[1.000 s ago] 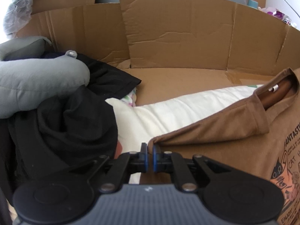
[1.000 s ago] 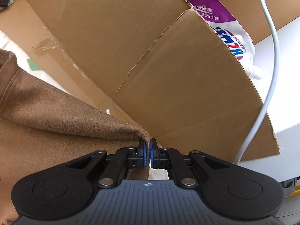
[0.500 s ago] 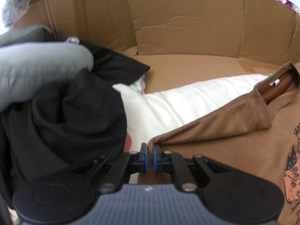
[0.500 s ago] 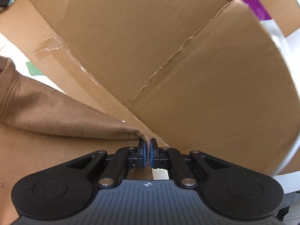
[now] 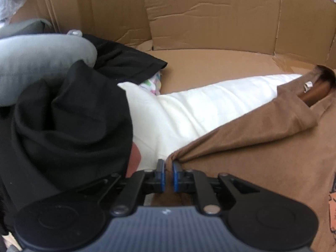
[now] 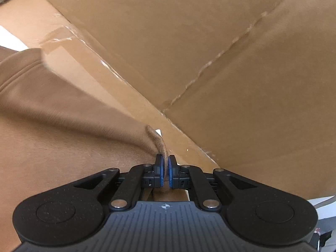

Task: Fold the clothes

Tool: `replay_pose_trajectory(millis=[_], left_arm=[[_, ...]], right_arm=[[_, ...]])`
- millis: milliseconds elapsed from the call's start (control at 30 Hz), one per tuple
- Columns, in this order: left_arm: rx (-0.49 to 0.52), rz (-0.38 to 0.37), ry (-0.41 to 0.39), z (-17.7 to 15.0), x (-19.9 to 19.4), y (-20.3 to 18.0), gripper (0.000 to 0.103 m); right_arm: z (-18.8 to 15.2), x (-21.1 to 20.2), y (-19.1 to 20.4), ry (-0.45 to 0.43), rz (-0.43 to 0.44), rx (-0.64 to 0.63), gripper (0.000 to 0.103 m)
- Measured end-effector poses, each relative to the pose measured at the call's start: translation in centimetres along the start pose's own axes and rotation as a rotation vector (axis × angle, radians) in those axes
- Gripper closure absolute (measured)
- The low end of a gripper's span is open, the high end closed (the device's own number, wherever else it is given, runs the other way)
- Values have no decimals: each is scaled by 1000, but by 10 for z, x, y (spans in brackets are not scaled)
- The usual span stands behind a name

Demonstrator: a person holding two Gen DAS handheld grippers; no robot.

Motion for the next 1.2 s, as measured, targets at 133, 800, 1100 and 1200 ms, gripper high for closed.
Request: replay_pose_trajectory(millis=[133, 800, 1100, 1200], left_arm=[[8, -1, -69, -2, -31, -7, 75], [169, -222, -90, 48, -1, -91, 67], [250, -209, -68, 49, 21, -102, 59], [265, -231, -71, 49, 22, -105, 88]], right_arm=[[-5, -28, -5, -82, 86, 30, 82], [55, -37, 31, -236, 382, 8, 56], [62, -7, 54, -176, 406, -83, 37], [60, -7, 53, -206, 433, -88, 47]])
Point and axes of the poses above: each gripper's, at about its wrist camera, not at the fingertips, and x roughly the way its jaws point, y to its left, z to its top, the point moved 1 cm from there along x, roughly the way its jaws point
